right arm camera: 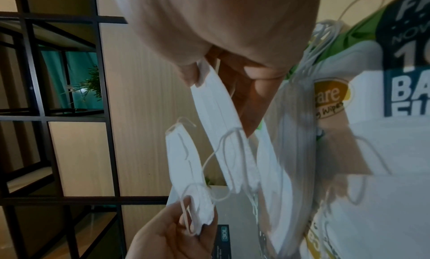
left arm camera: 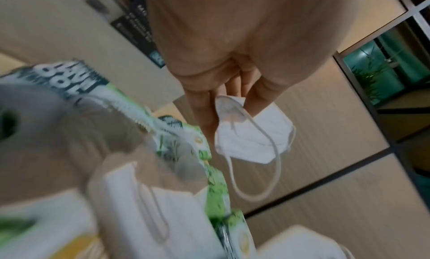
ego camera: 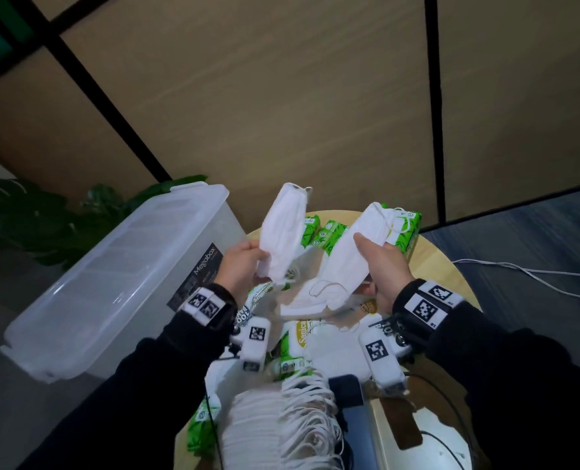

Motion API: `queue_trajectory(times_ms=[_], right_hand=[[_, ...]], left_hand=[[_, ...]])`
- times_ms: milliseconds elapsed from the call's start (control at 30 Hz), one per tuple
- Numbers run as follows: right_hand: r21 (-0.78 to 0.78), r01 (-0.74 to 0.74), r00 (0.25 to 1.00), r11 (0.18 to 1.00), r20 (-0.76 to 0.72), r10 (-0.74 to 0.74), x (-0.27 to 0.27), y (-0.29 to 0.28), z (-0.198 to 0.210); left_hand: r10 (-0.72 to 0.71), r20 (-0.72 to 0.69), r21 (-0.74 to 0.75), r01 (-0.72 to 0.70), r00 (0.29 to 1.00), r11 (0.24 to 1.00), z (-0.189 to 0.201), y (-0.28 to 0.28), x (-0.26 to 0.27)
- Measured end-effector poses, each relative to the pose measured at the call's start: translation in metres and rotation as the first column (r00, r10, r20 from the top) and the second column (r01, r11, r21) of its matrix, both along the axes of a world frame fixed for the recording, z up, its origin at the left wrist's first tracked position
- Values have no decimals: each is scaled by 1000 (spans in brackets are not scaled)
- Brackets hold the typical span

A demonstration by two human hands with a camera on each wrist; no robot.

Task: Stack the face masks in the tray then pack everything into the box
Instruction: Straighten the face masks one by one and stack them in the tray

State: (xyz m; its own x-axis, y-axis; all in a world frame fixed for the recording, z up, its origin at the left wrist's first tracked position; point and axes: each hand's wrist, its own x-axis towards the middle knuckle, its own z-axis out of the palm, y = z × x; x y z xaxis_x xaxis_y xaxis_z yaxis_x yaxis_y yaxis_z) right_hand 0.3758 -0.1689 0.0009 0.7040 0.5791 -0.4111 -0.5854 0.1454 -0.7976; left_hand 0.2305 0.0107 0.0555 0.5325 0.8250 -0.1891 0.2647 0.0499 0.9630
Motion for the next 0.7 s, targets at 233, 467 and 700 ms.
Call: queue_trajectory(times_ms=[233,467,700], right_hand=[[88,-41,999,995,10,40,-8,-7,2],[118,-73,997,990,20,71,-12,-5,9],[164,-127,991,978,54,120,-19,-5,13]], left_hand=[[-85,125,-167,105,989,980,-4,-58,-12],[-196,26,26,196,980,980,1,-76,5],[-263,-150,314,299,953,901,-19,-75,14]])
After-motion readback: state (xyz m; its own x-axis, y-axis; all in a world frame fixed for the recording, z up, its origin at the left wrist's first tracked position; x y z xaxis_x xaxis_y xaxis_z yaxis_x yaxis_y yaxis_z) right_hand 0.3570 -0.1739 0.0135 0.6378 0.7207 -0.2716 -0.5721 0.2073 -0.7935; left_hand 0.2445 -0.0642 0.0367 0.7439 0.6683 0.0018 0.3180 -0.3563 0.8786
